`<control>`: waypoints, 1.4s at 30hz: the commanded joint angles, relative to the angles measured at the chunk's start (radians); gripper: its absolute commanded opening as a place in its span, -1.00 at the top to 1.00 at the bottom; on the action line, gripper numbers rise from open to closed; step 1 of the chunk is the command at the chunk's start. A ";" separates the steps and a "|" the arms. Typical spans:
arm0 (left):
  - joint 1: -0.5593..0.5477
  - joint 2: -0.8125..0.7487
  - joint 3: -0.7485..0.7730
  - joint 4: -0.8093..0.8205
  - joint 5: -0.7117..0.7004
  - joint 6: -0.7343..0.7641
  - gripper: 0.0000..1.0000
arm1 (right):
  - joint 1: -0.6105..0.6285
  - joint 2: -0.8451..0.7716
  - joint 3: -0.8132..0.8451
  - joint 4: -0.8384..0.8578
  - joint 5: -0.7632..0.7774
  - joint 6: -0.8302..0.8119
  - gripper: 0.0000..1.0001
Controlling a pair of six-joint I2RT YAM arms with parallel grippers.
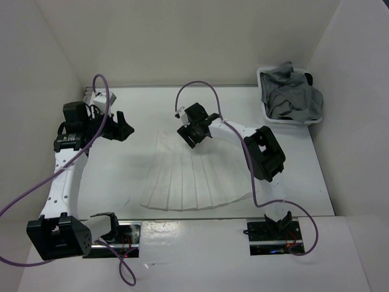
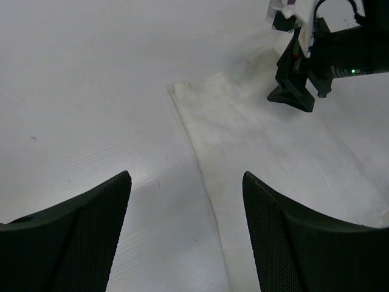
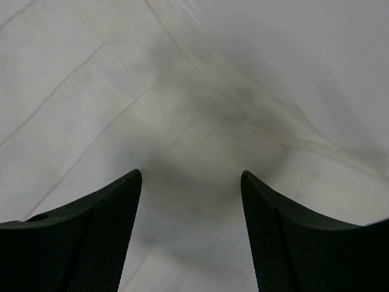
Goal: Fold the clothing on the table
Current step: Flatten the skirt out
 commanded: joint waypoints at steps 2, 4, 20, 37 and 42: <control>0.003 -0.005 -0.006 0.031 0.029 0.022 -0.61 | -0.007 0.062 0.005 -0.027 -0.021 -0.012 -0.43; 0.003 -0.005 -0.006 0.031 0.029 0.031 -0.61 | -0.018 0.062 0.005 -0.036 -0.033 -0.012 -0.43; 0.003 -0.005 0.003 0.022 0.029 0.031 -0.61 | -0.131 -0.026 0.033 -0.076 -0.148 0.001 -0.43; 0.003 -0.014 0.003 0.022 0.020 0.031 -0.61 | -0.110 -0.030 0.026 -0.096 -0.196 -0.009 -0.45; 0.003 -0.014 0.003 0.022 0.009 0.031 -0.73 | -0.090 0.006 0.027 -0.096 -0.176 -0.009 -0.45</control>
